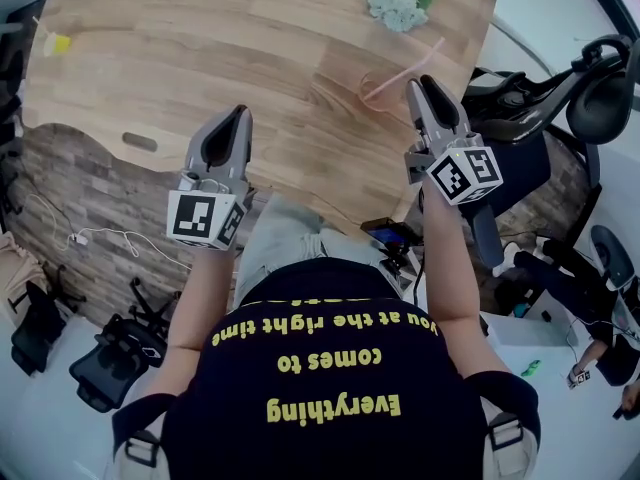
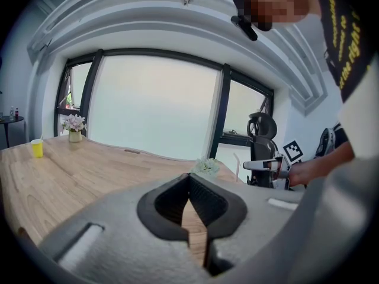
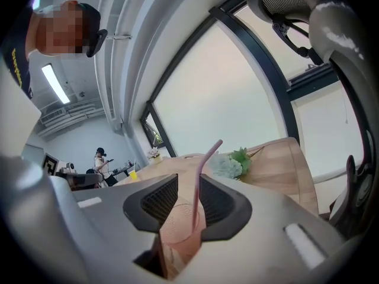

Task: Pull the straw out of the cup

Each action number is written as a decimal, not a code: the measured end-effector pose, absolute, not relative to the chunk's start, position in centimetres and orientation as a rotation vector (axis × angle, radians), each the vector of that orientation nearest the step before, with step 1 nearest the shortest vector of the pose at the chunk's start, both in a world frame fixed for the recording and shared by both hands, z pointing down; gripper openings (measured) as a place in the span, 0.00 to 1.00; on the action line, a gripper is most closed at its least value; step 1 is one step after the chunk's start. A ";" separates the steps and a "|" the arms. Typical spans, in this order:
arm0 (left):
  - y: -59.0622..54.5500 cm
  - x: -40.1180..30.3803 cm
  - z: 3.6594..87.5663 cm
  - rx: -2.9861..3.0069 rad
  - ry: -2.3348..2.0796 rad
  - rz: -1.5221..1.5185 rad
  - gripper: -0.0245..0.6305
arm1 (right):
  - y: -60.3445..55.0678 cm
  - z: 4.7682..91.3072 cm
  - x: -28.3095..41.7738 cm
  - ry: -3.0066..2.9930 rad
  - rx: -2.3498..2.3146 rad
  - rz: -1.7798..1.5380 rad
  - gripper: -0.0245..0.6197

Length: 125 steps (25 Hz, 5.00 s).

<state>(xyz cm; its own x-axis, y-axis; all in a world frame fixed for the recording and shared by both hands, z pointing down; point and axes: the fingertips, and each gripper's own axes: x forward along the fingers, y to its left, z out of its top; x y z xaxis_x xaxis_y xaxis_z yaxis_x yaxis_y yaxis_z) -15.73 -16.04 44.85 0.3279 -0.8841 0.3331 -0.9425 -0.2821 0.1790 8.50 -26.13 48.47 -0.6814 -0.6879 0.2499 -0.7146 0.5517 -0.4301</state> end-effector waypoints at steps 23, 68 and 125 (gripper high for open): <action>-16.6 -16.8 45.1 2.238 -1.660 0.238 0.04 | -27.5 51.0 7.2 -2.658 1.230 0.845 0.10; -15.3 -12.5 37.5 2.463 -1.622 0.063 0.04 | -20.5 34.8 9.9 -2.981 1.275 0.462 0.10; -17.4 -7.1 41.1 2.507 -1.410 0.158 0.04 | -18.2 44.5 13.7 -2.733 1.328 0.826 0.10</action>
